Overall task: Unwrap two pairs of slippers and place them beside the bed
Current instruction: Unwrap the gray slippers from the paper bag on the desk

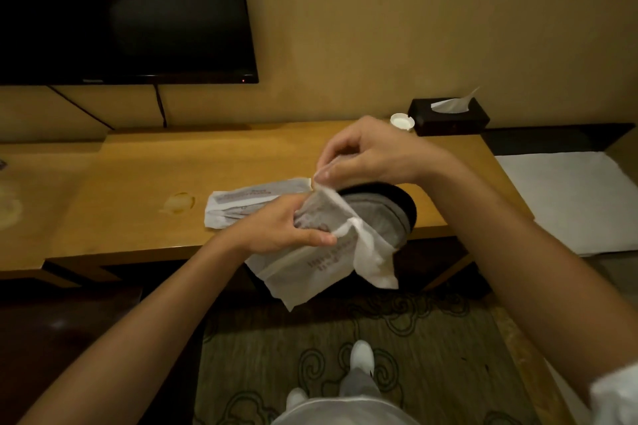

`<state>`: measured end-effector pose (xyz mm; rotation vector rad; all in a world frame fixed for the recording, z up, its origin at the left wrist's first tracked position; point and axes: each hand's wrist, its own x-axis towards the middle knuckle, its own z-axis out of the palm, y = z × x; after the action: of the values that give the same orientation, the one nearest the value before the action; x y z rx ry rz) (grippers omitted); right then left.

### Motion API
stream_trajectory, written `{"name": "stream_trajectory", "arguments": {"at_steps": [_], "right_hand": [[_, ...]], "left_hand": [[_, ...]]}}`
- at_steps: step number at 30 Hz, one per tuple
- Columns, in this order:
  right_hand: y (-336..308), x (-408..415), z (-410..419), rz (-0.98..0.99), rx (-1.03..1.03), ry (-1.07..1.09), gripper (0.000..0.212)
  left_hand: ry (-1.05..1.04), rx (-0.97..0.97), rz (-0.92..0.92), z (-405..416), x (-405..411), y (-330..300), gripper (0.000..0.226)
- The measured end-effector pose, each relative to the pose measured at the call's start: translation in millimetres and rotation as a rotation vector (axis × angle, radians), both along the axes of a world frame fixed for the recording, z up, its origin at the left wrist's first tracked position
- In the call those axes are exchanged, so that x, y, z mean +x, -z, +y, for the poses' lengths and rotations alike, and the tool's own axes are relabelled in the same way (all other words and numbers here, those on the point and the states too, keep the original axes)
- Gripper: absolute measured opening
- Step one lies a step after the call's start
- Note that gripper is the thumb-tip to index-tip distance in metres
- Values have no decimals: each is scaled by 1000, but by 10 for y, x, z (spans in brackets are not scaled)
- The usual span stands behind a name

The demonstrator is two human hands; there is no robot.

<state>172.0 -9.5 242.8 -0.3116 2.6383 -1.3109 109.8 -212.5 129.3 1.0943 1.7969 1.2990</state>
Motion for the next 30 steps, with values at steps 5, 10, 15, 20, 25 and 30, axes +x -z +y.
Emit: {"name": "stream_trajectory", "arguments": {"at_steps": [5,10,15,20,25,30], "right_hand": [[346,-145,-177,31,538,76,43],[359,56,167,163,267,423,51],[513,146,307,-22,177,261,48],[552,53,499,157,-123,512,36],[434,65,770,446,-265,943,38],[324,49,752,457,-160,825,48]], "left_hand": [[35,-48,64,38,76,76,51],[-111,43,-24,-83,1,164,32],[-221,69,-41,-75,-88,168,38],[-128,14,-90,-89,50,401,76],[-503,-77,-99,-525,9,760,53],[-809,-225,311,-770,-364,687,56]]}}
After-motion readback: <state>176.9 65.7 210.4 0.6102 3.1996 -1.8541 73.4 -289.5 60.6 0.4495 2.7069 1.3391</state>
